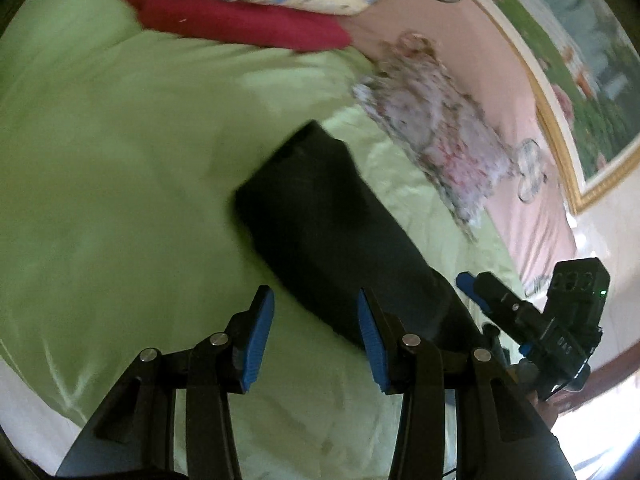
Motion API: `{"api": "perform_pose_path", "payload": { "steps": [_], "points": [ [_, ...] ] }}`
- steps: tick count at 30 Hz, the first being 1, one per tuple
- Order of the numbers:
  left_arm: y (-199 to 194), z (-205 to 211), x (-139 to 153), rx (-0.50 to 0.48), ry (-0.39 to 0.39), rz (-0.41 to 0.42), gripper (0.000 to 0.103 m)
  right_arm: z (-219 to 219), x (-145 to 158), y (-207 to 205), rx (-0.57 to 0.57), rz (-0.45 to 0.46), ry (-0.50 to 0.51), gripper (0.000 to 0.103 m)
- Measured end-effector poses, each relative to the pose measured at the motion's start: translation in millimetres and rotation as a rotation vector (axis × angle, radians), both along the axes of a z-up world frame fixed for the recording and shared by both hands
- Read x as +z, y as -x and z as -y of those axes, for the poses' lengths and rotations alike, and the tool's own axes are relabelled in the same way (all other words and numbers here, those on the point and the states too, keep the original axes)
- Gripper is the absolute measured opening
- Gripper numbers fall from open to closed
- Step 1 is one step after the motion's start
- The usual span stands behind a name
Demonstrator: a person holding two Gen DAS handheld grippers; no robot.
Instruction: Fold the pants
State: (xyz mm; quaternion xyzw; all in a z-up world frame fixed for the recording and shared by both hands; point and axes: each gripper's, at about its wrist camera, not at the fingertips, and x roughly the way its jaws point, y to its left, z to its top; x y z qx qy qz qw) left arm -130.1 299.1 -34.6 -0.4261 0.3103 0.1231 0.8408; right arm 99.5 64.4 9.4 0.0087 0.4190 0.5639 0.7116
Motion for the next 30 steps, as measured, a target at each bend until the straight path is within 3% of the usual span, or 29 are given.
{"api": "perform_pose_path", "payload": {
  "steps": [13, 22, 30],
  "points": [
    [-20, -22, -23, 0.052, 0.075, -0.035, 0.049, -84, -5, -29, 0.118, 0.04, 0.073, 0.053],
    [-31, -28, -31, 0.067, 0.096, -0.043, 0.049, -148, -10, -37, 0.274, 0.125, 0.168, 0.053],
    [-38, -29, -32, 0.079, 0.071, -0.064, 0.042, -182, -28, -51, 0.329, 0.034, 0.21, 0.053]
  ]
}}
